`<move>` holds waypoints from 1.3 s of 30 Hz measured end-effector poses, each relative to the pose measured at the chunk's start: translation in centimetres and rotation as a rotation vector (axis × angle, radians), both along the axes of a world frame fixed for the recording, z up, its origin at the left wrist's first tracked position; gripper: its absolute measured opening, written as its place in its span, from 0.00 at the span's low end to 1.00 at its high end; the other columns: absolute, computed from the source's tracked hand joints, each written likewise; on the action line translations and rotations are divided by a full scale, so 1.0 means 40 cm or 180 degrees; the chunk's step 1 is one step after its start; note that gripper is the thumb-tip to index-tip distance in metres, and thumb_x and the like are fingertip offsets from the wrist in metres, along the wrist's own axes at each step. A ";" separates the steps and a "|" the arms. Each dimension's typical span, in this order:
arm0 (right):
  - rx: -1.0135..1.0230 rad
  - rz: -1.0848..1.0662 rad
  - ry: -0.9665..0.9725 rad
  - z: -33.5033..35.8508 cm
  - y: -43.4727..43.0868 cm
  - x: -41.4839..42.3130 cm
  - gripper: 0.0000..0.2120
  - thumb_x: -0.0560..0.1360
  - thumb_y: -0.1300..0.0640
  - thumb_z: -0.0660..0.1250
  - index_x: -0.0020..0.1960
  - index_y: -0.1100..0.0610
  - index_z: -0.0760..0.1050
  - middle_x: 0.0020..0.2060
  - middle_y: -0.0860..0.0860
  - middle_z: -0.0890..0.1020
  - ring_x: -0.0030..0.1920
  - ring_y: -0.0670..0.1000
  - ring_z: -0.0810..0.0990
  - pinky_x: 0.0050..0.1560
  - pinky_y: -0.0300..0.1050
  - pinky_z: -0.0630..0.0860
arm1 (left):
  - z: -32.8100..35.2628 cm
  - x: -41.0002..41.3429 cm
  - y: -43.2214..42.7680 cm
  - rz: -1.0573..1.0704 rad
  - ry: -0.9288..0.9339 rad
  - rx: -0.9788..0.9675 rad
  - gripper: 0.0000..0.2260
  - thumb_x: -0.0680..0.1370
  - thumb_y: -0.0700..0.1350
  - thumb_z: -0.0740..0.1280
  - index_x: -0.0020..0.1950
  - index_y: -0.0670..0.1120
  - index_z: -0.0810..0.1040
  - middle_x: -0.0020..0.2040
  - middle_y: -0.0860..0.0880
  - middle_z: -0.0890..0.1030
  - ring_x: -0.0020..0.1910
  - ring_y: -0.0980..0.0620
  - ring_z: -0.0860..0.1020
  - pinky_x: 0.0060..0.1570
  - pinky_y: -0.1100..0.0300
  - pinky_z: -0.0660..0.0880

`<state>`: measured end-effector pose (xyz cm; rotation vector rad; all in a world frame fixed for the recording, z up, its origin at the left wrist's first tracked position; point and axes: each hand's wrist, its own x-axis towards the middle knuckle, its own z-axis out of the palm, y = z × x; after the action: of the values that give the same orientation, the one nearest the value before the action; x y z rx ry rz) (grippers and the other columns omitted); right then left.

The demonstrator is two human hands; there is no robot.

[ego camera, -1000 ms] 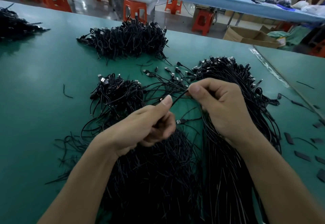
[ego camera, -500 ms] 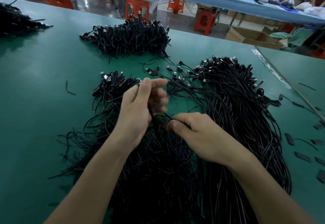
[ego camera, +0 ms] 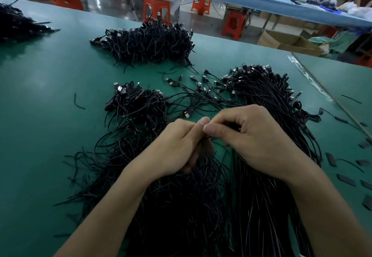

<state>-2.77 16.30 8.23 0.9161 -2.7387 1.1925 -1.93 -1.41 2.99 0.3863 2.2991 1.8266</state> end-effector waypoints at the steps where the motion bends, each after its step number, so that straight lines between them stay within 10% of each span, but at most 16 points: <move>1: -0.0105 -0.0026 0.0010 -0.003 -0.002 -0.002 0.08 0.77 0.49 0.70 0.41 0.50 0.83 0.30 0.46 0.81 0.29 0.46 0.77 0.32 0.41 0.73 | 0.004 0.001 -0.001 -0.0054 -0.0072 -0.0031 0.29 0.83 0.60 0.52 0.31 0.46 0.78 0.19 0.50 0.70 0.16 0.53 0.67 0.21 0.64 0.65; 5: -0.0720 -0.0015 -0.0080 -0.032 -0.017 -0.012 0.09 0.75 0.48 0.72 0.43 0.53 0.81 0.33 0.53 0.81 0.33 0.56 0.77 0.35 0.54 0.76 | 0.023 0.002 -0.022 -0.0516 -0.0491 0.0311 0.33 0.81 0.66 0.49 0.28 0.46 0.73 0.19 0.51 0.64 0.17 0.56 0.60 0.21 0.67 0.61; 10: -0.1061 0.0058 -0.0263 -0.065 -0.018 -0.004 0.08 0.77 0.47 0.68 0.41 0.49 0.79 0.31 0.53 0.78 0.30 0.54 0.73 0.29 0.44 0.70 | 0.037 0.001 -0.061 -0.1336 -0.1008 0.1357 0.27 0.80 0.63 0.52 0.28 0.48 0.70 0.19 0.55 0.61 0.17 0.59 0.57 0.20 0.69 0.57; 13: -0.0939 -0.0118 -0.0591 -0.090 -0.012 0.007 0.16 0.80 0.43 0.62 0.39 0.50 0.78 0.27 0.43 0.74 0.28 0.41 0.69 0.29 0.31 0.65 | 0.038 -0.001 -0.078 -0.1448 -0.1074 0.2390 0.21 0.82 0.52 0.57 0.31 0.49 0.73 0.20 0.57 0.63 0.17 0.62 0.61 0.19 0.70 0.57; 18: -0.0336 -0.0250 -0.0832 -0.096 -0.019 0.017 0.21 0.81 0.40 0.58 0.37 0.51 0.77 0.23 0.46 0.67 0.24 0.48 0.64 0.25 0.44 0.60 | 0.031 -0.003 -0.042 -0.1150 -0.1031 0.3527 0.20 0.81 0.51 0.56 0.46 0.44 0.85 0.27 0.54 0.76 0.24 0.61 0.73 0.24 0.70 0.69; 22: 0.0053 -0.0052 -0.0597 -0.084 -0.046 0.030 0.20 0.82 0.53 0.60 0.32 0.43 0.69 0.24 0.44 0.71 0.25 0.44 0.65 0.26 0.38 0.64 | 0.021 0.000 0.014 -0.0341 -0.0639 0.3557 0.20 0.80 0.52 0.59 0.56 0.41 0.85 0.52 0.43 0.86 0.51 0.48 0.85 0.45 0.64 0.81; 27: 0.0444 -0.0012 -0.0711 -0.078 -0.037 0.032 0.15 0.82 0.55 0.62 0.36 0.50 0.73 0.26 0.49 0.75 0.25 0.47 0.68 0.26 0.42 0.66 | -0.002 -0.004 0.039 0.0502 0.0091 0.2844 0.19 0.81 0.51 0.57 0.61 0.40 0.79 0.56 0.41 0.85 0.58 0.43 0.83 0.53 0.58 0.80; 33: 0.0584 0.0004 -0.1029 -0.058 0.001 0.045 0.17 0.81 0.43 0.59 0.40 0.48 0.80 0.24 0.46 0.71 0.25 0.49 0.68 0.28 0.45 0.68 | -0.012 -0.029 -0.029 0.1435 0.0802 0.1295 0.15 0.83 0.48 0.56 0.56 0.44 0.80 0.49 0.46 0.86 0.51 0.50 0.85 0.52 0.56 0.82; 36: 0.0166 0.0110 -0.0636 -0.024 -0.014 0.035 0.14 0.78 0.42 0.60 0.42 0.46 0.80 0.27 0.48 0.76 0.27 0.49 0.72 0.30 0.49 0.71 | -0.009 -0.015 -0.019 0.0821 0.0778 0.0039 0.17 0.85 0.47 0.56 0.46 0.46 0.82 0.38 0.52 0.84 0.36 0.56 0.83 0.37 0.62 0.80; 39: -0.0156 0.0025 -0.0203 -0.004 -0.021 0.010 0.07 0.79 0.50 0.67 0.42 0.46 0.81 0.34 0.44 0.82 0.35 0.45 0.80 0.39 0.46 0.78 | 0.009 -0.002 -0.011 0.0149 0.0026 0.0299 0.27 0.85 0.53 0.54 0.33 0.46 0.82 0.26 0.48 0.80 0.24 0.52 0.78 0.26 0.63 0.73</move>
<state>-2.37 15.46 8.06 0.9000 -2.7432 1.3063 -2.00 -1.87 3.35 0.3573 2.2517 1.9641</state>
